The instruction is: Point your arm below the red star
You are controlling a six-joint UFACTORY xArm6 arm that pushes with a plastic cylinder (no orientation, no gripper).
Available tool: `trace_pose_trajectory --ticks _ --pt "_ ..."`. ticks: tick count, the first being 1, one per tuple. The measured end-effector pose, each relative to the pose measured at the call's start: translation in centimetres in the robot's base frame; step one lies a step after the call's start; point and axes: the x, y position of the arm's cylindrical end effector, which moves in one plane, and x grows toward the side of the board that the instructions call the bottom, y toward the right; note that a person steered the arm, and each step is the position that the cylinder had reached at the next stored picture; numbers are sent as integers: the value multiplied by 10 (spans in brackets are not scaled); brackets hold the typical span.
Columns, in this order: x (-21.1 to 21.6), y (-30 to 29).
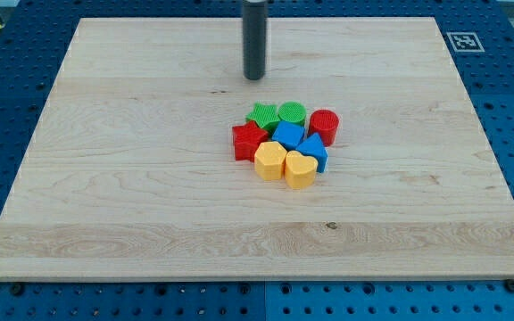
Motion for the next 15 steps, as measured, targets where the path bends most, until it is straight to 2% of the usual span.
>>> trace_pose_trajectory --ticks 4,6,7,8,9,10,11,12,14,15 --pt "-3 -31" --pt "-8 -84" --pt "-12 -92" --pt "-16 -154" --pt "11 -174" --pt "78 -174" --pt "97 -174" --pt "97 -174" --pt "138 -159" --pt "138 -159"
